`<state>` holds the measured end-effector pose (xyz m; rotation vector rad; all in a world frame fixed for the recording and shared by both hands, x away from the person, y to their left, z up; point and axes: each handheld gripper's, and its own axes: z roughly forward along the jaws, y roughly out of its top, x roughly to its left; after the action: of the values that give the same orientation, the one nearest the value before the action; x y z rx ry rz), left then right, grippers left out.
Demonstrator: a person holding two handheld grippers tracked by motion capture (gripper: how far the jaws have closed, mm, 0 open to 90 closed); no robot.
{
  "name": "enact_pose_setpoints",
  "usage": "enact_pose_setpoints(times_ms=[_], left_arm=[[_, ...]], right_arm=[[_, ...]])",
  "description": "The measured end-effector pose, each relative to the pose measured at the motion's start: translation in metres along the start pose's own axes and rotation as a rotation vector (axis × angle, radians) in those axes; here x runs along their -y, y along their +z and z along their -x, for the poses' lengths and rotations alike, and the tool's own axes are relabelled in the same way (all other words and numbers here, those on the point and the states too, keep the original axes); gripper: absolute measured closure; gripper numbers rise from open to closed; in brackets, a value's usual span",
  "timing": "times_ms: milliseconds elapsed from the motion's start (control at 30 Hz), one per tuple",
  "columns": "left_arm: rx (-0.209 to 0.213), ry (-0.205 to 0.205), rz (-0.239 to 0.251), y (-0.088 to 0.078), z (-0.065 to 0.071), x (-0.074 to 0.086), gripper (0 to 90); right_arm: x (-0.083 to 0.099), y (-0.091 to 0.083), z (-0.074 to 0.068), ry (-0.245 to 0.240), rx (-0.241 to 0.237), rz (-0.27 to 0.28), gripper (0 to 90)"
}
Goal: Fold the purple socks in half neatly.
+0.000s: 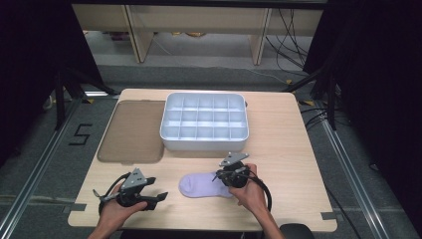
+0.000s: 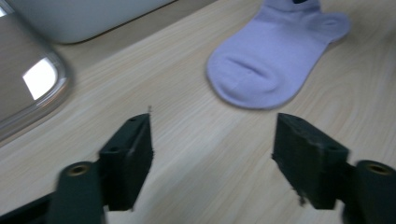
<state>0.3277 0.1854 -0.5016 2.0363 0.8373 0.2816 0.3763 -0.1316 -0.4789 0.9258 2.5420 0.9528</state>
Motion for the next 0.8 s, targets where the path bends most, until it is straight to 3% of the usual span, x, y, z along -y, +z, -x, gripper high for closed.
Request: enact_pose_setpoints(times_ms=[33,133,267,300,367,433,467,500,600,667,700,800], left_arm=[[0.013,0.018,-0.014,0.009,0.003,-0.006,36.2],[0.031,0.04,-0.025,0.022,0.007,-0.016,42.0],[0.032,0.068,-0.044,0.034,0.011,-0.024,47.2],[0.018,0.071,-0.055,0.04,0.013,-0.027,47.2],[0.01,0.081,-0.083,0.049,0.014,-0.029,50.4],[0.002,0.094,-0.087,0.053,0.014,-0.029,51.4],[-0.002,0.08,-0.09,0.057,0.016,-0.029,52.5],[-0.023,0.106,-0.106,0.061,0.016,-0.029,53.6],[-0.038,0.144,-0.125,0.063,0.017,-0.029,56.6],[-0.043,0.175,-0.132,0.064,0.019,-0.029,61.4],[-0.041,0.201,-0.132,0.064,0.02,-0.029,67.9],[-0.029,0.216,-0.137,0.064,0.02,-0.029,72.5]], right_arm=[[0.002,-0.002,-0.001,0.016,0.017,0.009,86.2],[0.005,-0.007,0.002,0.008,0.008,0.003,86.2],[0.01,-0.01,0.004,0.009,0.013,0.021,86.0],[0.01,-0.013,0.005,0.027,0.01,-0.003,85.9],[0.015,-0.015,0.006,0.041,0.023,0.016,85.6],[0.016,-0.015,0.007,0.022,0.029,0.026,85.6],[0.017,-0.018,0.008,0.035,0.02,0.003,85.4],[0.017,-0.019,0.009,0.033,0.018,0.008,85.3],[0.017,-0.02,0.009,0.025,0.017,0.009,85.1],[0.018,-0.02,0.009,0.02,0.013,0.007,84.9],[0.017,-0.019,0.008,0.021,0.012,0.006,84.8],[0.017,-0.018,0.007,-0.002,0.015,0.013,84.7]])
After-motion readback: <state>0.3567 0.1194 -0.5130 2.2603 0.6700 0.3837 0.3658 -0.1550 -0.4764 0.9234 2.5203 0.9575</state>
